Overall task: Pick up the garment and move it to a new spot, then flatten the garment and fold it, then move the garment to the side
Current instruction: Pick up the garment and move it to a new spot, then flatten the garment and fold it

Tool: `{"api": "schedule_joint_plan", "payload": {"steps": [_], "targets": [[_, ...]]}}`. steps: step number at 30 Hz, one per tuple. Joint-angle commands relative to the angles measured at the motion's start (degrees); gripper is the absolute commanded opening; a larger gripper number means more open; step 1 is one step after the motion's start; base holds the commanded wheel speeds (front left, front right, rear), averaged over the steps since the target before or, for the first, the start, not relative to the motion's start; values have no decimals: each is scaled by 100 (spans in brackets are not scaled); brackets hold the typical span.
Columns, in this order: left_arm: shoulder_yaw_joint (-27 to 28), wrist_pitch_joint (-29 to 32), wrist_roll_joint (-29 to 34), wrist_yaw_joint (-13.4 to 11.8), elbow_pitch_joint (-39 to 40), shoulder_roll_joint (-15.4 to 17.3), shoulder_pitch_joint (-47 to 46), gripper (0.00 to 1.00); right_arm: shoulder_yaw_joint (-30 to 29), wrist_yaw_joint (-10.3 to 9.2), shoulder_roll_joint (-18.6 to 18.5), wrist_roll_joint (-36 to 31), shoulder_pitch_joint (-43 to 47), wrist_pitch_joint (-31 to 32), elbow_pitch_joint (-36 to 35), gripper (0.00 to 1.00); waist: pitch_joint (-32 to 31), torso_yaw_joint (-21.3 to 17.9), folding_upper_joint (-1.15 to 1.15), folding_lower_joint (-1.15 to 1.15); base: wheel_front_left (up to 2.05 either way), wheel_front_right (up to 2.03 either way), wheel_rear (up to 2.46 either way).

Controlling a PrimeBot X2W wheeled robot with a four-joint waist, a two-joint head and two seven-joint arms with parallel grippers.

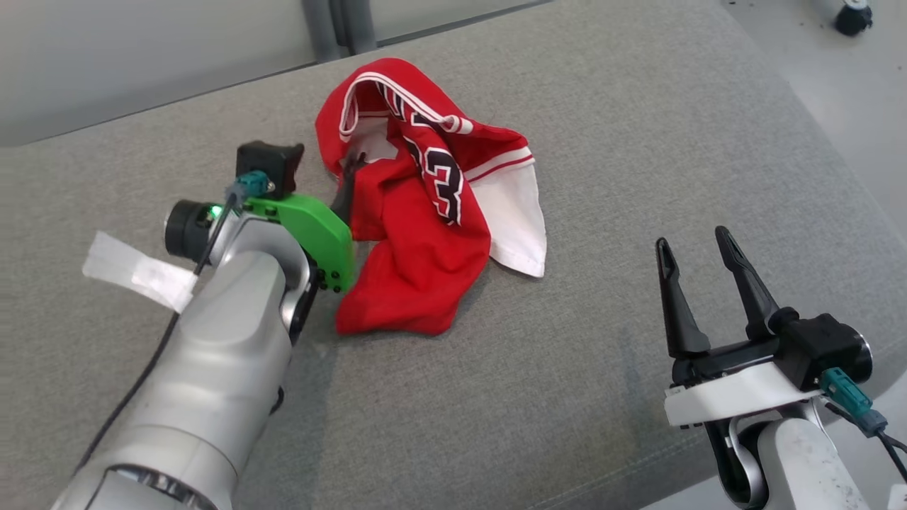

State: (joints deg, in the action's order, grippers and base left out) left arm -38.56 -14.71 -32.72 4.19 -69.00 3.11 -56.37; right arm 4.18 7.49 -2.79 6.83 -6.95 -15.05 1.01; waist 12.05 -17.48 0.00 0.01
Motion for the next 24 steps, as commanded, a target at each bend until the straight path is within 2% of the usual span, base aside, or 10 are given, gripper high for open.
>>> {"api": "schedule_joint_plan", "payload": {"steps": [1,7,14,19,24], "targets": [[-2,-34,-122,85,109,-6,290,100,-62,0,-19,-39,125,-22,0,100,-290,341,0,-1,0,0,0],[-395,-43,-590,182,895,-18,1272,100,-162,0,-18,-99,264,-22,33,100,-608,603,0,-1,0,0,0],[-889,8,-1119,-92,1561,-14,2110,100,-256,0,-18,-102,516,-21,45,100,-900,756,0,-1,0,0,0],[-1141,331,-1408,-309,1571,-12,2436,100,-229,0,-18,-115,586,-22,42,100,-988,710,0,-1,0,0,0],[-1109,376,-1756,-333,1468,-14,2521,100,-200,0,-18,-111,536,-21,0,100,-923,576,0,-1,0,0,0]]}}
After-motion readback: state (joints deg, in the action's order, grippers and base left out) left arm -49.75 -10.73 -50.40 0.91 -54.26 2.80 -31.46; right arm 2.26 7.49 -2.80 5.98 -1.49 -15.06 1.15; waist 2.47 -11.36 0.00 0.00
